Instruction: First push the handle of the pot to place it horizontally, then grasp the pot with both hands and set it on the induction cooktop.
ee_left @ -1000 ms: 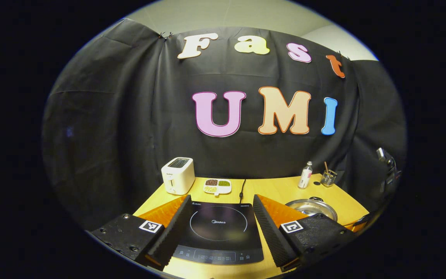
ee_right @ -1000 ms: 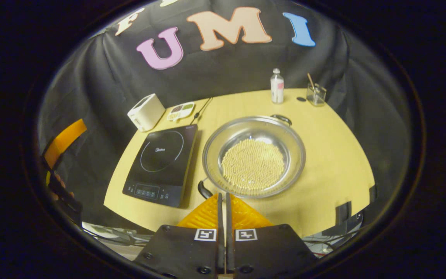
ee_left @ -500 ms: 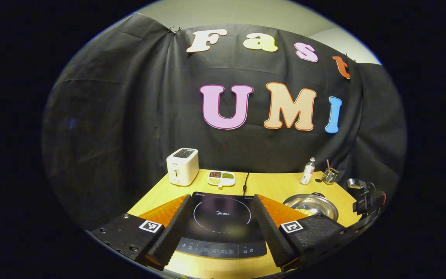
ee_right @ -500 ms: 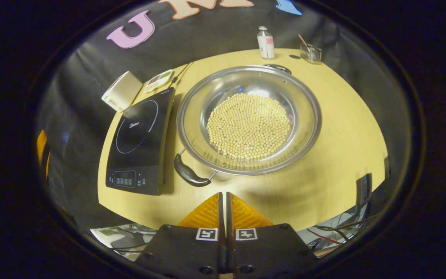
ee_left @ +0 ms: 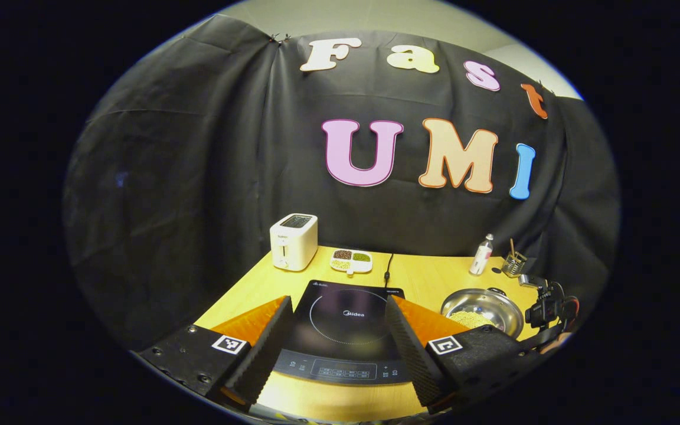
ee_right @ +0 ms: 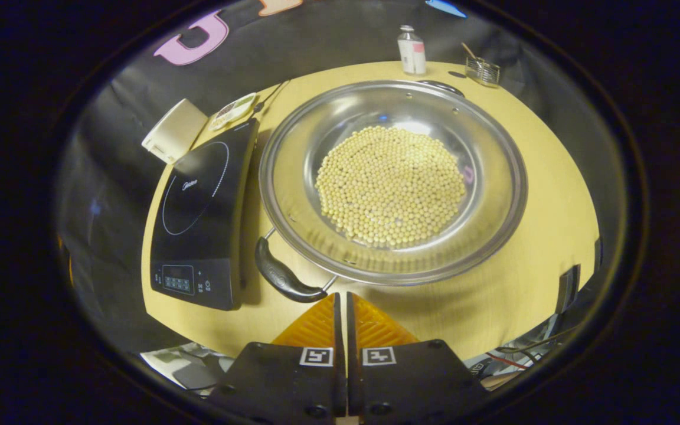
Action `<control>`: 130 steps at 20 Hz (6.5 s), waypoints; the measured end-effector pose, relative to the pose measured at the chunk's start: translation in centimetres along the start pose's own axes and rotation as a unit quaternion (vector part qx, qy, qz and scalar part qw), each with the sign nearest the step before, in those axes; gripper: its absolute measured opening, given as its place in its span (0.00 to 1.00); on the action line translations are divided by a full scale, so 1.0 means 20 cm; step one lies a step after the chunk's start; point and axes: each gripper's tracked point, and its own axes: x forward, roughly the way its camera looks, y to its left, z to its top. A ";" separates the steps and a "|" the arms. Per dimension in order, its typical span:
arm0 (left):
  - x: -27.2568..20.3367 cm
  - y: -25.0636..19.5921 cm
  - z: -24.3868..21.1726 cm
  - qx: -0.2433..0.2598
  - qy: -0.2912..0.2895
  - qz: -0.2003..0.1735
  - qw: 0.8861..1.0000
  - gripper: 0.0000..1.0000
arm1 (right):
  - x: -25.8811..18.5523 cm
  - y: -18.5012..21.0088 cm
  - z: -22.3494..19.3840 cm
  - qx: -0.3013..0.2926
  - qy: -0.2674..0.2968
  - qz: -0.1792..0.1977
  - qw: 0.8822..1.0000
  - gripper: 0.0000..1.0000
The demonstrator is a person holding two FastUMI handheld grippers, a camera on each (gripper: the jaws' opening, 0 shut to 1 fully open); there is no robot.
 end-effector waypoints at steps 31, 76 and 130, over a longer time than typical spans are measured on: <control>-0.12 0.14 -0.08 -0.013 0.018 0.012 1.000 0.96 | 0.24 0.46 0.33 0.057 -0.035 -0.003 0.998 0.02; 0.24 -0.67 -0.59 -0.069 0.244 -0.184 0.950 0.97 | -0.36 -0.50 0.34 0.102 -0.075 0.001 0.992 1.00; 0.88 -1.07 -1.18 0.010 0.557 -0.132 0.820 0.58 | 0.36 -0.89 0.80 0.059 0.175 0.200 0.962 0.49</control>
